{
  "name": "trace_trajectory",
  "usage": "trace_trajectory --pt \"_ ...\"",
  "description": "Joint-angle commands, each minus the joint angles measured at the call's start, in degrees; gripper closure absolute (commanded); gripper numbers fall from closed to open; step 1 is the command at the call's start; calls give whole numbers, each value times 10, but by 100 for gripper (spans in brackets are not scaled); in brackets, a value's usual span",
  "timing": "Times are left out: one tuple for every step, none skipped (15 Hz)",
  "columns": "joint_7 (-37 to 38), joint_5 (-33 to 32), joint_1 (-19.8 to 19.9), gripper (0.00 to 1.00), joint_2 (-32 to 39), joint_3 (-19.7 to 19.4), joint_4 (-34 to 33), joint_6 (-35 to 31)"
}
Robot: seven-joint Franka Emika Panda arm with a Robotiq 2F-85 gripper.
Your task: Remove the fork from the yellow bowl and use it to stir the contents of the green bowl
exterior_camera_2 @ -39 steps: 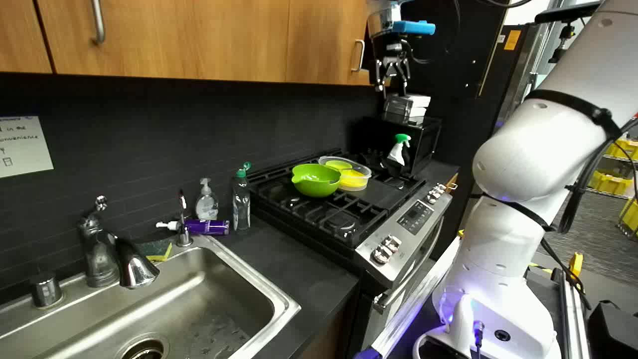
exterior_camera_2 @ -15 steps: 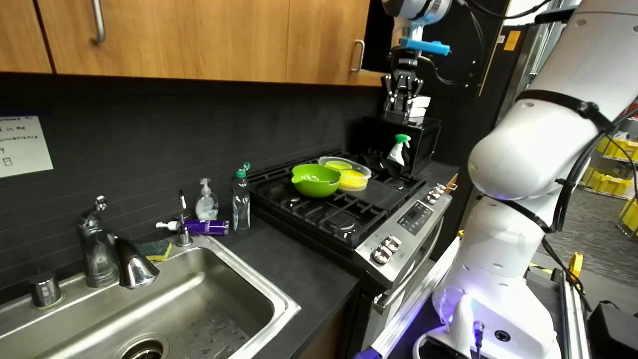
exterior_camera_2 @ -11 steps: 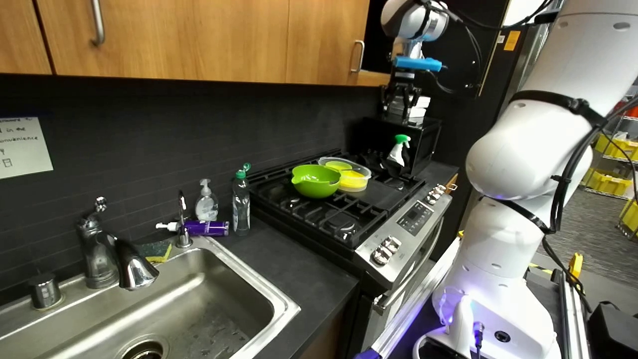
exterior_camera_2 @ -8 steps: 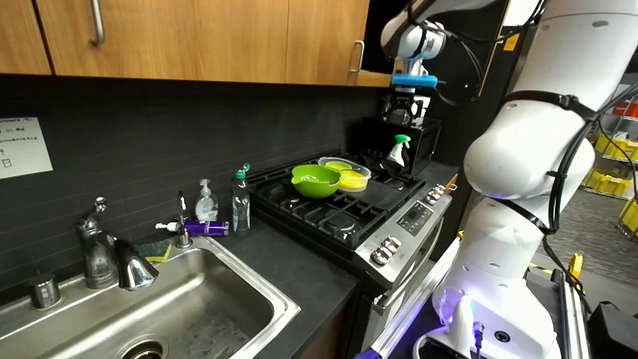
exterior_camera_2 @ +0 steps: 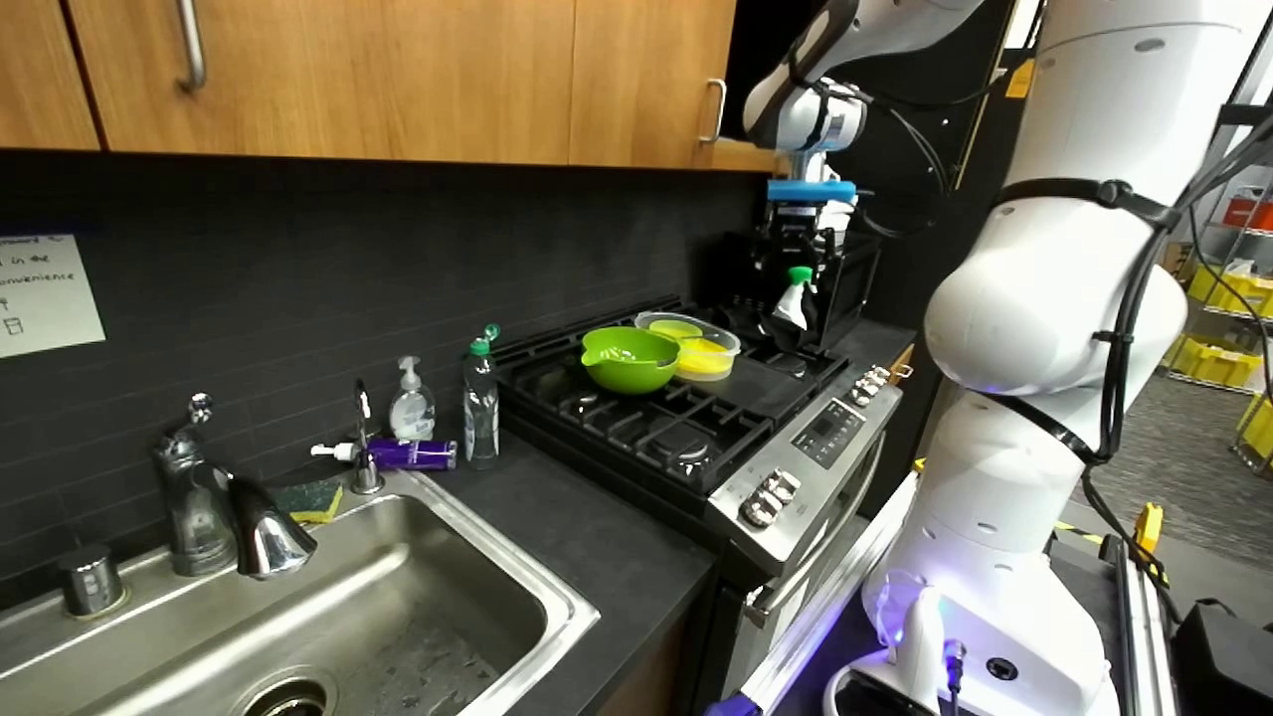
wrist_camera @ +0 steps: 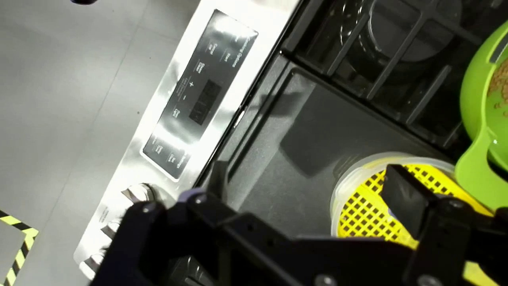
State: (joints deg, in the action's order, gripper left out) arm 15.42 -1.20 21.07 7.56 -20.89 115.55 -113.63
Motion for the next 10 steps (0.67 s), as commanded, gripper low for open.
trace_trajectory --pt "-34 -40 -24 0 -14 17 -23 68" --pt "-42 -45 -28 0 -8 22 -34 80" --pt "-44 -51 -32 0 -4 25 -42 86" --pt "-9 -77 -38 0 0 24 -43 63" --pt "38 -112 -43 0 -7 21 -32 19" --pt "55 -128 -45 0 -13 20 -25 -7" --pt "79 -150 -46 0 -18 18 -18 -36" --pt "100 -162 -45 0 -19 16 -13 -64" --pt "119 -169 -42 0 -18 13 -9 -85" --pt "128 -163 -39 0 -18 11 -3 -106"
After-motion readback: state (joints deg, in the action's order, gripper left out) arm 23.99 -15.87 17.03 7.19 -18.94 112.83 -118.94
